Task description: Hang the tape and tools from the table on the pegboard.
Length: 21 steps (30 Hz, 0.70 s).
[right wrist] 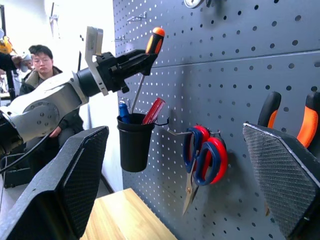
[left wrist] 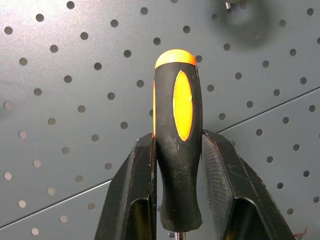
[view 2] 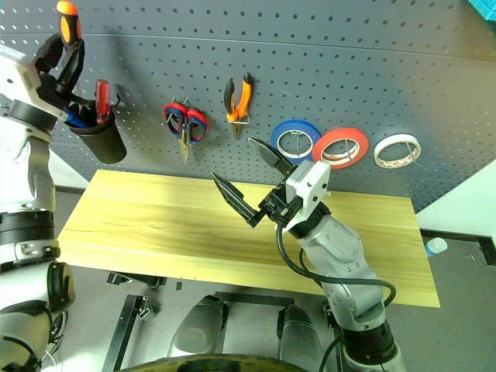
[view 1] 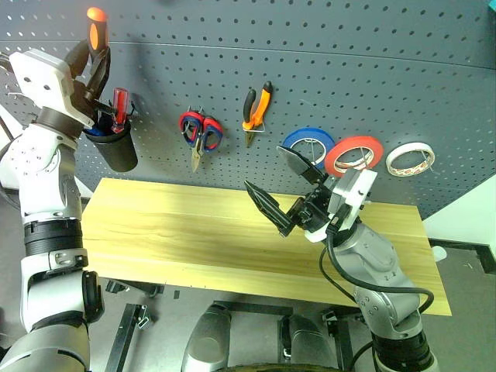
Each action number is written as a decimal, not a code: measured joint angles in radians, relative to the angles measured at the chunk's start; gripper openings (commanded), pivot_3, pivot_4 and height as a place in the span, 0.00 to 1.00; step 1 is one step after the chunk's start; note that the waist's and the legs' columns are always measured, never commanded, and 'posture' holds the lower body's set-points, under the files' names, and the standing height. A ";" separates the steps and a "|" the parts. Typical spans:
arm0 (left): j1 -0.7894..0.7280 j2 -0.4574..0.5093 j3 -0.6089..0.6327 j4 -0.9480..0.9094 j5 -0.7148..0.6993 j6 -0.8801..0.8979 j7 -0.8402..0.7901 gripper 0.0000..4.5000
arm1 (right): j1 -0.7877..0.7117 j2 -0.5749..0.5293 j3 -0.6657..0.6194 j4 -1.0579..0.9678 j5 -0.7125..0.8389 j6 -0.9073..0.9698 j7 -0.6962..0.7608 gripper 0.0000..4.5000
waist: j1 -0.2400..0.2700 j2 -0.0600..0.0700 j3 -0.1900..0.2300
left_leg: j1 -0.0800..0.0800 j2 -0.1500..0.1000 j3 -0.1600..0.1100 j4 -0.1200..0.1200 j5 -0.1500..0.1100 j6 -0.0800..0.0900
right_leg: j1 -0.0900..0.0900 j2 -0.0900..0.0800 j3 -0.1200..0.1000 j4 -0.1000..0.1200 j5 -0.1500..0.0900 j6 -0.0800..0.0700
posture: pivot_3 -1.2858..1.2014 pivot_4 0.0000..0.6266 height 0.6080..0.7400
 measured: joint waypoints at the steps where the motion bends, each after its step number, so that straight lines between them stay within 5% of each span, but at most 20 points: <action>1: 0.000 0.005 0.001 0.009 0.002 -0.006 0.000 0.20 | 0.000 -0.003 0.000 0.000 0.000 0.000 0.001 1.00 | -0.001 0.000 0.000 | 0.000 0.000 0.000 0.000 0.000 0.000 | 0.000 0.000 0.000 0.000 0.000 0.000 | 0.65 0.19 0.55; 21: 0.005 -0.072 -0.008 0.082 0.003 -0.042 0.010 0.20 | 0.003 -0.055 -0.029 -0.042 0.018 0.078 -0.018 1.00 | -0.009 0.000 0.000 | 0.000 0.000 0.000 0.000 0.000 0.000 | 0.000 0.000 0.000 0.000 0.000 0.000 | 0.63 0.24 0.55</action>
